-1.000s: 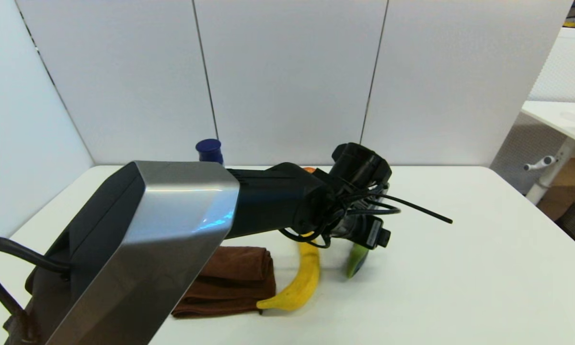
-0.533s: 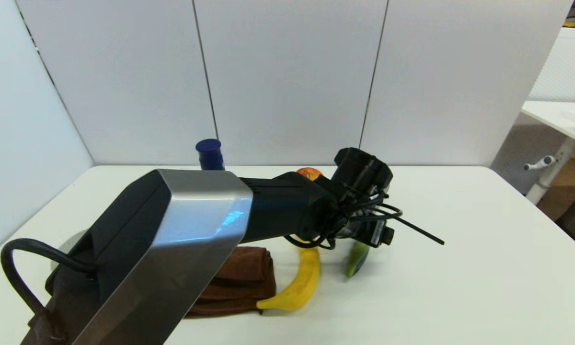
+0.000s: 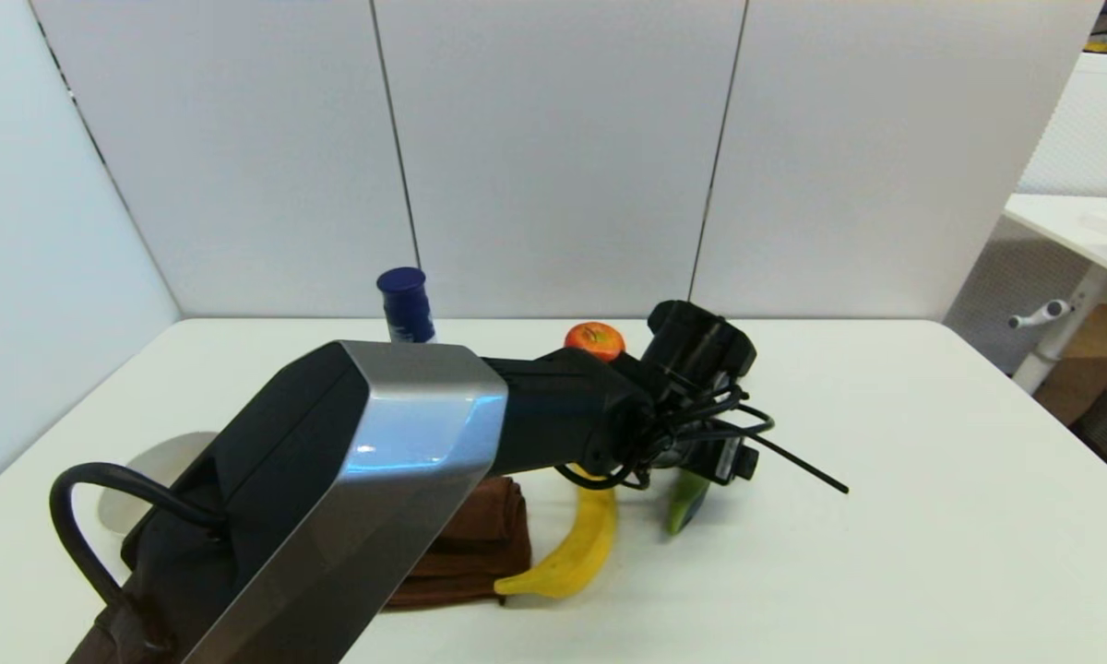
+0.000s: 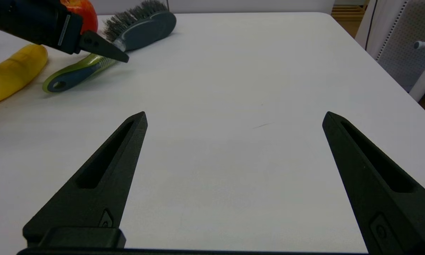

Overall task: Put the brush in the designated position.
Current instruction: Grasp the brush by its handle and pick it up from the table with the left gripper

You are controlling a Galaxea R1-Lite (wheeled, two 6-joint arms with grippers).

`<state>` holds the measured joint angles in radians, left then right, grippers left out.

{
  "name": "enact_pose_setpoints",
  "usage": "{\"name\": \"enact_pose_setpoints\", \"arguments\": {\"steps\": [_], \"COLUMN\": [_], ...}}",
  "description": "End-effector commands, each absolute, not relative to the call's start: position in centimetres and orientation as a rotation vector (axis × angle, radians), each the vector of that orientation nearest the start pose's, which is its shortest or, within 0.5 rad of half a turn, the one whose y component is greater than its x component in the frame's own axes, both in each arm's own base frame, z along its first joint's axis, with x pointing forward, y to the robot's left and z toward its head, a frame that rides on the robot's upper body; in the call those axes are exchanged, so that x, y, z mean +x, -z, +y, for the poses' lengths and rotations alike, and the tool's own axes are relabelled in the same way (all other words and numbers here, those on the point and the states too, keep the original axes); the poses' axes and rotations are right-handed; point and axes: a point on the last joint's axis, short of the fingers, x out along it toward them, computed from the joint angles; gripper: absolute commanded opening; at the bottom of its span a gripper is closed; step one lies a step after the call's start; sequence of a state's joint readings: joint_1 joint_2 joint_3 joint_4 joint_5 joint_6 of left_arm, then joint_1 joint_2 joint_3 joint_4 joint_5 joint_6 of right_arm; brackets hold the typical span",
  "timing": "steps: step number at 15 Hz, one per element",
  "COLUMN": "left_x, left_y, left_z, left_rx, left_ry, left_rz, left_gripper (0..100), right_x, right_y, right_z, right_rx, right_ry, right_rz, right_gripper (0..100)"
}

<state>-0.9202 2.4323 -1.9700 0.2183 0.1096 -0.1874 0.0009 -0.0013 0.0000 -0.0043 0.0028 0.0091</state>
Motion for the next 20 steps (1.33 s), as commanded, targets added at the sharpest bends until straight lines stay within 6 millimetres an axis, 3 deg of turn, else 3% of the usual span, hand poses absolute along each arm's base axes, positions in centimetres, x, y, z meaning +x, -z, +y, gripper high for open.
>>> {"name": "enact_pose_setpoints", "arguments": {"steps": [1,11,12,20], "left_x": [30.35,30.41,30.43,30.46], "left_y": [-11.74,-11.47,-11.59,-11.57], "left_z": [-39.48,-39.56,-39.57,-39.62], "left_rx": [0.173,0.177,0.174,0.182], "left_ry": [0.711,0.711,0.713,0.717], "left_rz": [0.684,0.684,0.677,0.669], "left_gripper": [100,100,0,0], "right_x": [-2.28,-2.28,-2.28,-2.28], "right_y": [-7.6,-7.6,-7.6,-7.6], "right_z": [0.0,0.01,0.0,0.0], "right_rx": [0.008,0.008,0.008,0.008], "right_ry": [-0.005,-0.003,-0.005,-0.005], "right_rz": [-0.005,-0.005,-0.005,-0.005], "right_gripper": [100,100,100,100]}}
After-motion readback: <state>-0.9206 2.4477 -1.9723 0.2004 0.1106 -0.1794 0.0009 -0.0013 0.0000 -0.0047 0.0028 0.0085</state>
